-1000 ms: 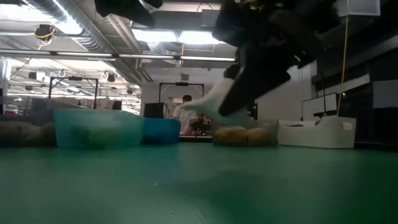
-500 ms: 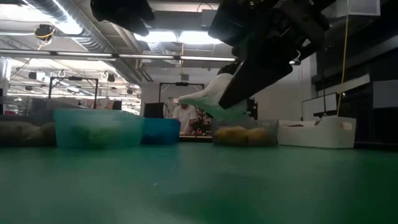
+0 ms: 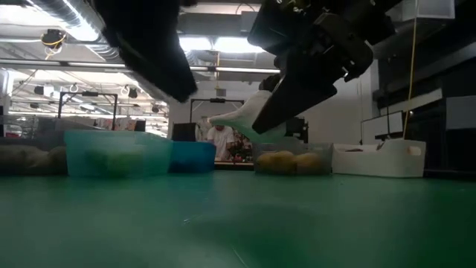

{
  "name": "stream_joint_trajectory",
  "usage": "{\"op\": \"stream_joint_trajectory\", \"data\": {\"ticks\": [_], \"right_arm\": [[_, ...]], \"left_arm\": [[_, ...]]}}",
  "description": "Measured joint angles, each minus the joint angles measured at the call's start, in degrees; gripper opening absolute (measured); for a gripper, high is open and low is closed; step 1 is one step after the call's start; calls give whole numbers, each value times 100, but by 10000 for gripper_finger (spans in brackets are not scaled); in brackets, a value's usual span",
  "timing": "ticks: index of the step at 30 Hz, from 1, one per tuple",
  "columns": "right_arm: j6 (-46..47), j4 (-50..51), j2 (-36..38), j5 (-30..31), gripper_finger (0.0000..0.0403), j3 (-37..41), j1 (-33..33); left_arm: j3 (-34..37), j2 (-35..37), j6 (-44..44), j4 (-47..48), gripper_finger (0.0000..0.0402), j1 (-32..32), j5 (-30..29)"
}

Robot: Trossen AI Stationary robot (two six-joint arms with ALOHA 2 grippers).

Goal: Sort produce into baskets
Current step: Put the white garlic into the left black bin

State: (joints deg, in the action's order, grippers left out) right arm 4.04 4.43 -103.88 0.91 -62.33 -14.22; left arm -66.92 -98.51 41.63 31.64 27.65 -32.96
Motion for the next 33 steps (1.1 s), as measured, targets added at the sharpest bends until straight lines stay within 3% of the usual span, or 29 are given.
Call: {"op": "stream_joint_trajectory", "data": {"ticks": [9,13,16,20,22,33], "right_arm": [[1,154,0,166,246,-1,0],[-25,214,0,163,246,0,0],[-105,205,0,157,246,0,0],[-172,138,0,154,246,0,0],[-240,136,0,149,246,0,0],[-285,131,0,149,246,0,-2]], "left_arm": [[12,-331,-110,-620,247,-139,315],[491,-292,161,-1430,247,-181,457],[1115,-292,426,-2502,247,-305,852],[1974,-296,462,-4956,247,-448,1423],[2209,-292,378,-5605,247,-489,1565],[2356,-322,13,-5773,247,-682,1514]]}}
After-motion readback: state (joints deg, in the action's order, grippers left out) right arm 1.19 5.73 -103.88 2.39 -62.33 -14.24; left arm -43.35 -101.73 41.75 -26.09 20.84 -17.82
